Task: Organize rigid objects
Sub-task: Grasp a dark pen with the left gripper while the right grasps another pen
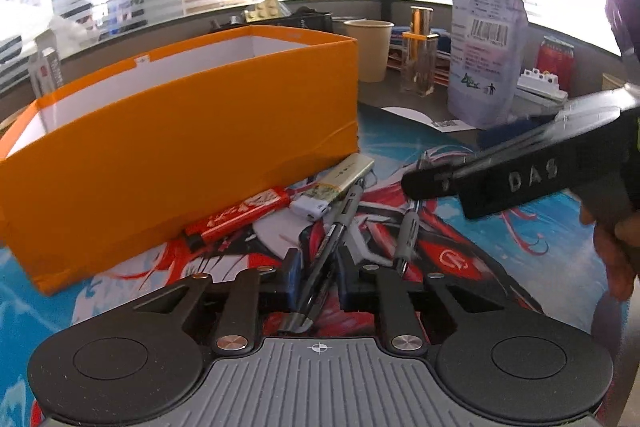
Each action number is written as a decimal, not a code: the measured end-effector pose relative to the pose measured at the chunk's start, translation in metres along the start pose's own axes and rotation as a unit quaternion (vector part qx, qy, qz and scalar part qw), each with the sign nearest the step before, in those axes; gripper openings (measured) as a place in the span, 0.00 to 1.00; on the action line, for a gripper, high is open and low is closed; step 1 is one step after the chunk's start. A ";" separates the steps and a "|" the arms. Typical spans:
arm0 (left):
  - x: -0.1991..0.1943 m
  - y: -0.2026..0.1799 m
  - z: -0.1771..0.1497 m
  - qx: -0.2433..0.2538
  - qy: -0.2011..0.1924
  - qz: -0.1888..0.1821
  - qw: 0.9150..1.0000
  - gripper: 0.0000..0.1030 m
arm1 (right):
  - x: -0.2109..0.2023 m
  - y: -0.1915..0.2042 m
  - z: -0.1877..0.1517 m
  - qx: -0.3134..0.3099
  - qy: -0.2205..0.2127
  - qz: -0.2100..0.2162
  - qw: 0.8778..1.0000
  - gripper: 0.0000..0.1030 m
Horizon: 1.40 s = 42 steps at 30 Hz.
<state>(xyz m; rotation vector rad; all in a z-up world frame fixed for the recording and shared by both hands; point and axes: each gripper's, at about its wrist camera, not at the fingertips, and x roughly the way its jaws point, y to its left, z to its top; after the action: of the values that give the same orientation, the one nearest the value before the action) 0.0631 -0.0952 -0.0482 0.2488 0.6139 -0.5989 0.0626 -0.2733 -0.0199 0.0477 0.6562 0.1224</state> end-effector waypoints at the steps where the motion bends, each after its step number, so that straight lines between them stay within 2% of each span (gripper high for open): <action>1: -0.003 0.002 -0.003 -0.005 0.000 0.004 1.000 0.16 | 0.001 0.003 -0.002 0.005 0.001 0.001 1.000 1.00; 4: -0.014 0.007 -0.011 -0.021 -0.002 0.017 1.000 0.16 | 0.009 0.012 -0.009 0.021 0.012 0.009 1.000 0.97; 7: -0.025 0.012 -0.020 -0.036 -0.003 0.033 0.999 0.16 | 0.016 0.032 -0.012 -0.020 0.008 -0.014 1.000 0.90; 9: -0.031 0.016 -0.024 -0.044 -0.002 0.039 0.998 0.16 | 0.017 0.041 -0.013 -0.044 -0.001 -0.012 0.999 0.73; 10: -0.035 0.019 -0.027 -0.048 -0.002 0.044 0.998 0.16 | 0.016 0.043 -0.012 -0.049 0.001 -0.005 0.999 0.71; 12: -0.041 0.025 -0.032 -0.055 -0.002 0.049 0.997 0.16 | 0.012 0.046 -0.012 -0.067 0.007 0.013 0.998 0.54; 14: -0.045 0.031 -0.034 -0.062 -0.002 0.054 0.997 0.16 | 0.007 0.048 -0.013 -0.095 0.017 0.031 0.995 0.46; 16: -0.046 0.035 -0.036 -0.066 -0.004 0.053 0.996 0.16 | 0.002 0.043 -0.012 -0.105 0.028 0.038 0.993 0.47; 18: -0.047 0.038 -0.037 -0.072 -0.005 0.051 0.996 0.16 | 0.005 0.031 -0.007 -0.073 0.043 0.049 0.995 0.55; 20: -0.047 0.036 -0.038 -0.069 -0.008 0.054 0.996 0.16 | 0.009 0.031 -0.007 -0.071 0.036 0.019 0.997 0.58; 21: -0.047 0.036 -0.039 -0.069 -0.011 0.055 0.996 0.16 | 0.011 0.032 -0.007 -0.061 0.036 0.011 0.997 0.66; 25: -0.047 0.039 -0.039 -0.080 -0.014 0.050 0.995 0.17 | 0.016 0.040 -0.010 -0.049 0.016 0.001 0.999 0.65; 26: -0.048 0.039 -0.040 -0.081 -0.015 0.049 0.995 0.17 | 0.015 0.041 -0.011 -0.050 0.012 0.000 0.999 0.59; 29: -0.050 0.039 -0.040 -0.081 -0.013 0.048 0.995 0.16 | 0.010 0.045 -0.013 -0.061 0.004 0.008 0.998 0.22; 30: -0.051 0.039 -0.041 -0.084 -0.012 0.045 0.995 0.15 | 0.007 0.043 -0.013 -0.062 0.006 0.011 0.998 0.17; 37: -0.059 0.039 -0.042 -0.106 -0.010 0.025 0.994 0.11 | -0.007 0.040 -0.020 -0.050 0.013 0.026 0.998 0.09; 42: -0.070 0.037 -0.034 -0.106 -0.025 0.031 0.994 0.11 | -0.017 0.040 -0.025 -0.042 0.008 0.039 0.998 0.09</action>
<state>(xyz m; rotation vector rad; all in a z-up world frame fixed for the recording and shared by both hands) 0.0233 -0.0212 -0.0312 0.0541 0.6148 -0.4743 0.0302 -0.2362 -0.0259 -0.0083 0.6646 0.2254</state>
